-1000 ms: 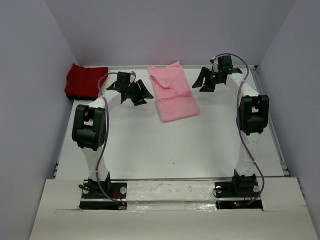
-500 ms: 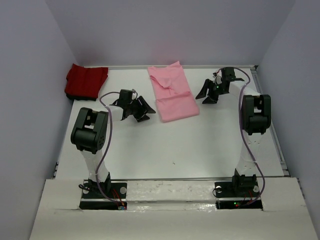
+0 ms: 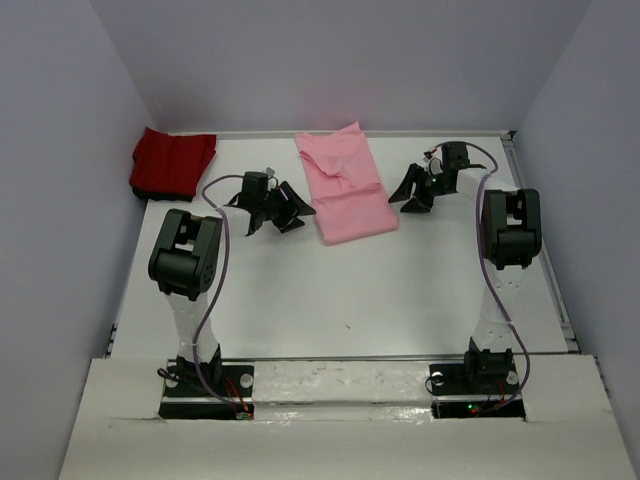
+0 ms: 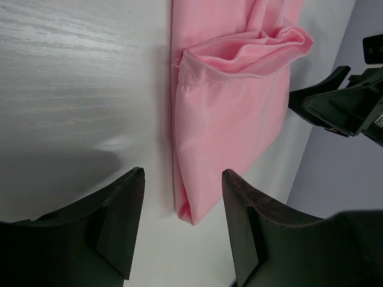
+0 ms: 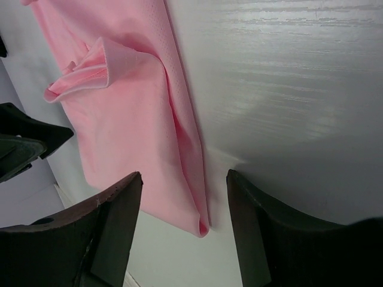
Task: Fold and stack the t-shirts
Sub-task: Fold the folded rectangular tshirt in 1/3 of the way
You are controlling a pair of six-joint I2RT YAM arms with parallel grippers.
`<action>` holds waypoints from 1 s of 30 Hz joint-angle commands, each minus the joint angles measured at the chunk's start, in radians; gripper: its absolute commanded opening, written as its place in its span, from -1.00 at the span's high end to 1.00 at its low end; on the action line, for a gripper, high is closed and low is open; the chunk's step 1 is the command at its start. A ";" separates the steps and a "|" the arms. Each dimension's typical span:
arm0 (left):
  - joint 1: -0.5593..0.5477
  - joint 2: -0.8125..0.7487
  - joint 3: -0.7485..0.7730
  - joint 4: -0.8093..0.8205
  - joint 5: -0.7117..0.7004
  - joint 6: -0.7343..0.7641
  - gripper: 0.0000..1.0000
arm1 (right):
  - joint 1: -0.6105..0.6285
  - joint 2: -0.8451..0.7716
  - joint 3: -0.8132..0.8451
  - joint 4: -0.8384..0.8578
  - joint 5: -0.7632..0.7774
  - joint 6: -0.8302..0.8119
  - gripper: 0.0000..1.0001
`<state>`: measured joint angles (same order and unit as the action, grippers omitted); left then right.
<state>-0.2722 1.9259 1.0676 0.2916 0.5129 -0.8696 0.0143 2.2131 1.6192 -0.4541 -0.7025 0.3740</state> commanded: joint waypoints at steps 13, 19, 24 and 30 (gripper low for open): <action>-0.058 0.053 0.054 0.063 -0.008 0.003 -0.27 | 0.004 -0.001 -0.044 0.075 -0.018 0.013 -0.28; -0.079 0.074 0.078 0.044 -0.037 0.010 -0.27 | 0.015 -0.003 -0.050 0.072 0.006 0.000 -0.27; -0.102 0.107 0.135 -0.018 -0.076 0.030 -0.27 | 0.024 0.000 -0.044 0.066 0.029 -0.009 -0.26; -0.127 0.151 0.179 -0.057 -0.105 0.035 -0.27 | 0.035 -0.003 -0.036 0.043 0.064 -0.027 -0.25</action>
<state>-0.3855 2.0548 1.2098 0.2745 0.4435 -0.8585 0.0357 2.2135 1.5875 -0.3889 -0.7139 0.3870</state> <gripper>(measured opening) 0.633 0.628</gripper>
